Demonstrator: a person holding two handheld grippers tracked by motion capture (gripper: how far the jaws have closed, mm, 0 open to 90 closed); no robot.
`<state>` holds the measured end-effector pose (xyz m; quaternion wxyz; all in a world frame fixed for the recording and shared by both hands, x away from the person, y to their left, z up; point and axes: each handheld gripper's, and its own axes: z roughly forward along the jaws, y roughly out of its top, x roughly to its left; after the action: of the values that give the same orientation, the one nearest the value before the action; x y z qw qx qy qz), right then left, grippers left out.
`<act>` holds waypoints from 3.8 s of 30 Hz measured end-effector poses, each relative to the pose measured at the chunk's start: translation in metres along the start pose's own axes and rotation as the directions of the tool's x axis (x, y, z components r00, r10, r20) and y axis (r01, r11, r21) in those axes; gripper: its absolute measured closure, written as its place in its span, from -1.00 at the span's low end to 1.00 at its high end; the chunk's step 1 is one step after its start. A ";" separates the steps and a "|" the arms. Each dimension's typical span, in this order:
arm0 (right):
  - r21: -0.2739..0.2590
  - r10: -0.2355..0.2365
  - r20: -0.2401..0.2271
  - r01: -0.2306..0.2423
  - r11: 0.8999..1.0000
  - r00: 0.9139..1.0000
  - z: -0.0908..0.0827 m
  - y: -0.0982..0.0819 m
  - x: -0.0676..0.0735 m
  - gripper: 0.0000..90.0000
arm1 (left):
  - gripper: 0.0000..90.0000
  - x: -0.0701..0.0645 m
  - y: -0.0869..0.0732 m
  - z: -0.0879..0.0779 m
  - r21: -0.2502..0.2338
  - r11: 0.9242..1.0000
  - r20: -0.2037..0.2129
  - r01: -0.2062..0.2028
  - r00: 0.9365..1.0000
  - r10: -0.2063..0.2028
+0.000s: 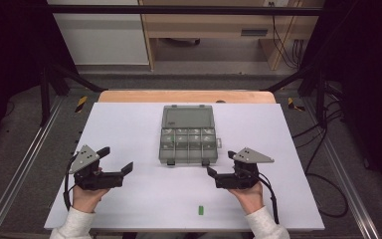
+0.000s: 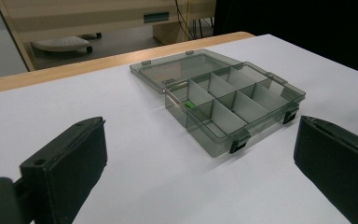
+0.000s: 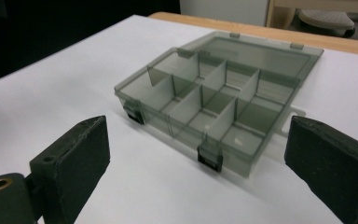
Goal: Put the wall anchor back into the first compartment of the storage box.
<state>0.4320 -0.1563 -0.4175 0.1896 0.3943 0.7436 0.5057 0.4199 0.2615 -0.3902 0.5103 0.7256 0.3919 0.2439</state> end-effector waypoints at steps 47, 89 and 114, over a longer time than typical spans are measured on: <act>0.320 -0.092 -0.161 0.140 0.937 0.983 0.020 -0.070 0.050 -0.08 | -0.95 -0.001 0.000 -0.001 -0.002 1.000 0.002 0.003 1.000 -0.003; 0.364 -0.118 -0.150 0.166 0.916 0.982 0.004 -0.071 0.048 0.75 | -0.95 -0.001 0.001 -0.002 0.000 1.000 0.002 0.002 1.000 -0.002; 0.228 -0.052 -0.142 0.083 0.970 0.989 -0.006 -0.030 0.019 0.88 | -0.95 -0.002 0.001 0.000 0.007 1.000 0.005 -0.002 1.000 0.002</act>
<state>0.4042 -0.1510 -0.4398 0.1083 0.3532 0.8220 0.4334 0.4189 0.2595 -0.3897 0.5086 0.7284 0.3905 0.2413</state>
